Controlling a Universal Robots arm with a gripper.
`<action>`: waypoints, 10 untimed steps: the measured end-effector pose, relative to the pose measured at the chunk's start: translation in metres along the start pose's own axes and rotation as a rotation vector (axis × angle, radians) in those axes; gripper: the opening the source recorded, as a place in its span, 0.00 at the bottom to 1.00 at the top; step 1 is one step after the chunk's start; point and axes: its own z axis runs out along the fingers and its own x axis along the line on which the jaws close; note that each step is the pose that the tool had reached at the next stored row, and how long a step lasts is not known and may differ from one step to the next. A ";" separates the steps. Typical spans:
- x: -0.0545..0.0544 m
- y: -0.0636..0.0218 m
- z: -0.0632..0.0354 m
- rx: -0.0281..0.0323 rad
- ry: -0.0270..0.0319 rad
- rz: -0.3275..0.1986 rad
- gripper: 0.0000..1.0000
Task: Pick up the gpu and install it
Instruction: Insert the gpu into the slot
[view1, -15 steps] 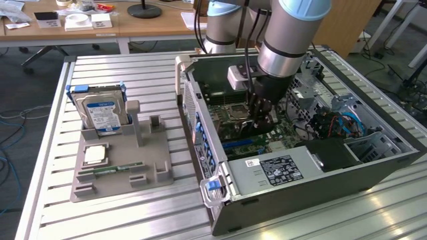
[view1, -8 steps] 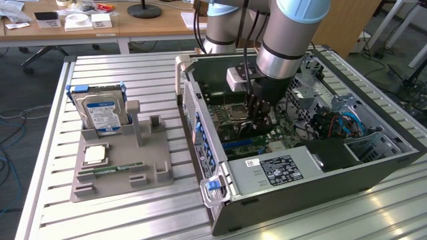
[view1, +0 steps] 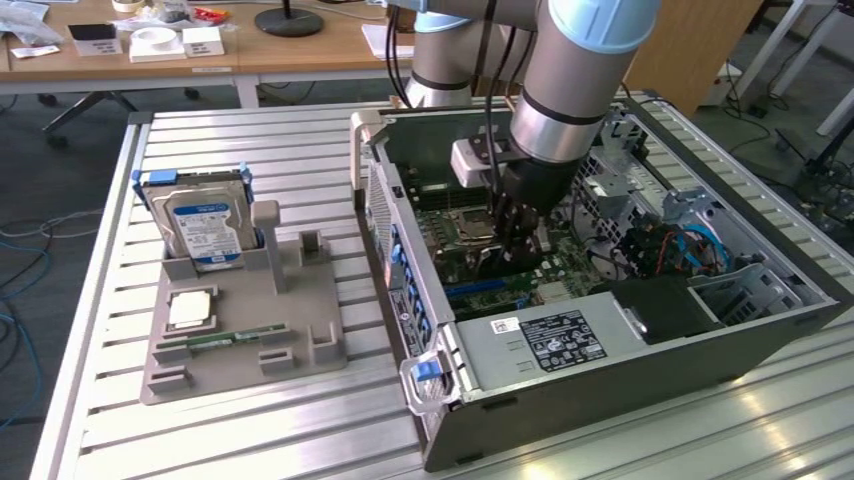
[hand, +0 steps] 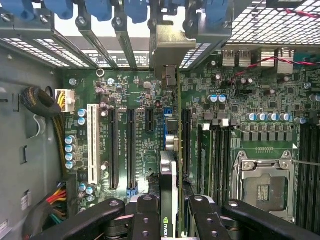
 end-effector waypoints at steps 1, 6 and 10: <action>0.000 0.0000 0.0000 0.0000 0.0001 0.000 0.27; 0.000 0.0001 0.0003 0.0003 -0.0003 0.005 0.27; 0.001 0.0003 0.0003 0.0004 -0.0005 0.005 0.27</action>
